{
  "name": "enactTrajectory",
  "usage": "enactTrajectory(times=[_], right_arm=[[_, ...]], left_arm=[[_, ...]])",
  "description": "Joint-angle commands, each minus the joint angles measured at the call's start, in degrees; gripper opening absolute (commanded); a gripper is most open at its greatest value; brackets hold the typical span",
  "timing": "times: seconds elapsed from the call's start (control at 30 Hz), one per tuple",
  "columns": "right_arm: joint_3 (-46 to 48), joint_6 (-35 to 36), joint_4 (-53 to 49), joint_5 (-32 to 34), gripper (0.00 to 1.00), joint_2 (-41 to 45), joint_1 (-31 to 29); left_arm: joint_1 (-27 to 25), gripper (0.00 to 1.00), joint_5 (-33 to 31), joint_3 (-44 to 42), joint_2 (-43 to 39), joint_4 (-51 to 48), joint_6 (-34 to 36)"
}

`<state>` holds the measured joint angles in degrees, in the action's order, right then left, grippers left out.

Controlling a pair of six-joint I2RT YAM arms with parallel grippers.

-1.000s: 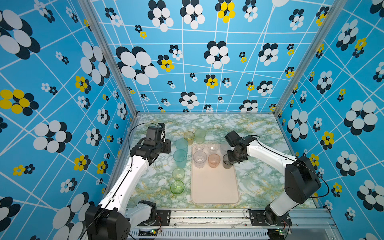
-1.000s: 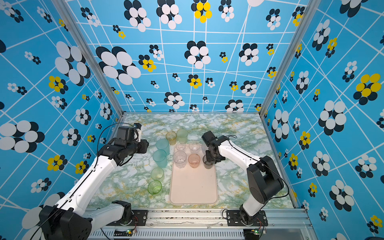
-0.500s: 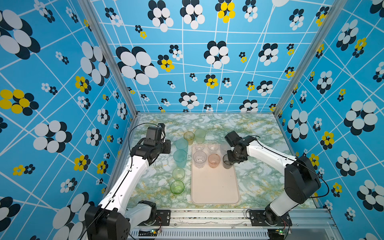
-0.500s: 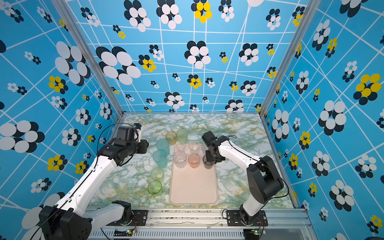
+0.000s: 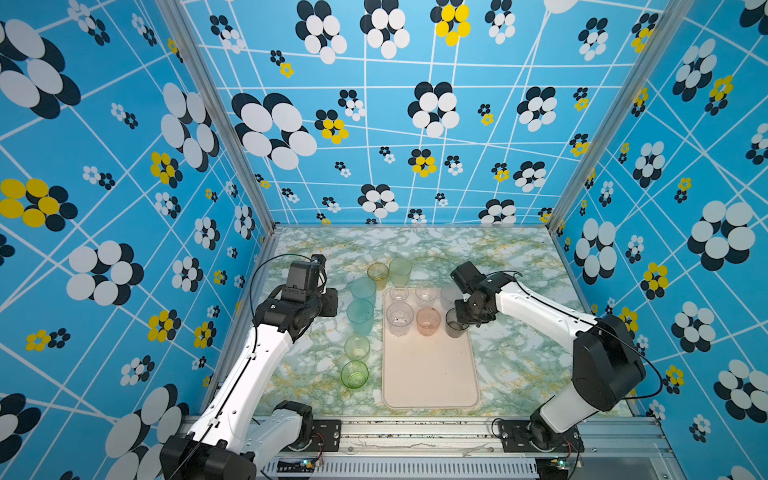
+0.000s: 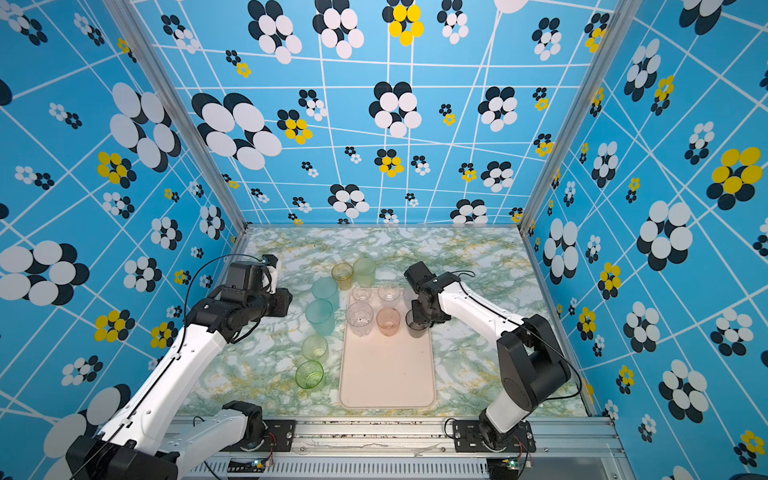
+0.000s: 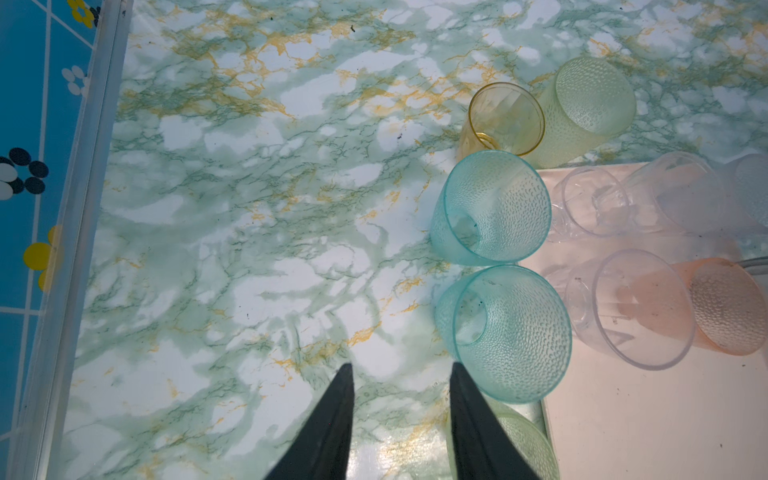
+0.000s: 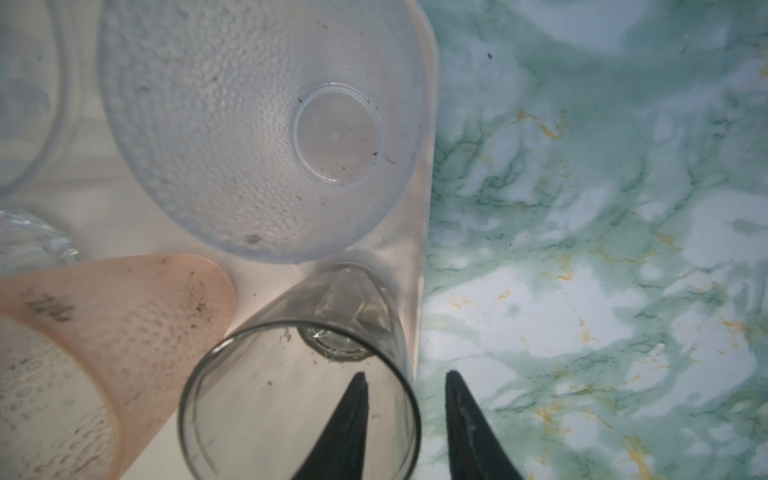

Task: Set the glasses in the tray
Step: 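Lower the grey tumbler onto the tray and open the right gripper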

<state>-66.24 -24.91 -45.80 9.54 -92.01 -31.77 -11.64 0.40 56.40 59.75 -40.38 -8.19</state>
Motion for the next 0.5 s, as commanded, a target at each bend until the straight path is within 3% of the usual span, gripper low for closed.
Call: enactTrajectory(times=[0.0,0.23,0.47], right_arm=[[0.41,0.03,0.19,-0.24,0.37,2.67,-0.31],[2.27,0.96,0.12,1.4,0.41,8.68,1.53],[4.1,3.81,1.2,-1.35,0.44,17.49,11.32]], left_arm=[[0.51,0.4,-0.59,-1.24,-2.45,-3.91,-1.32],[0.3,0.39,1.54,-3.14,-7.35,-6.91,-4.88],[-2.77,0.38,0.42,-0.83,-11.8,-11.88,-8.64]])
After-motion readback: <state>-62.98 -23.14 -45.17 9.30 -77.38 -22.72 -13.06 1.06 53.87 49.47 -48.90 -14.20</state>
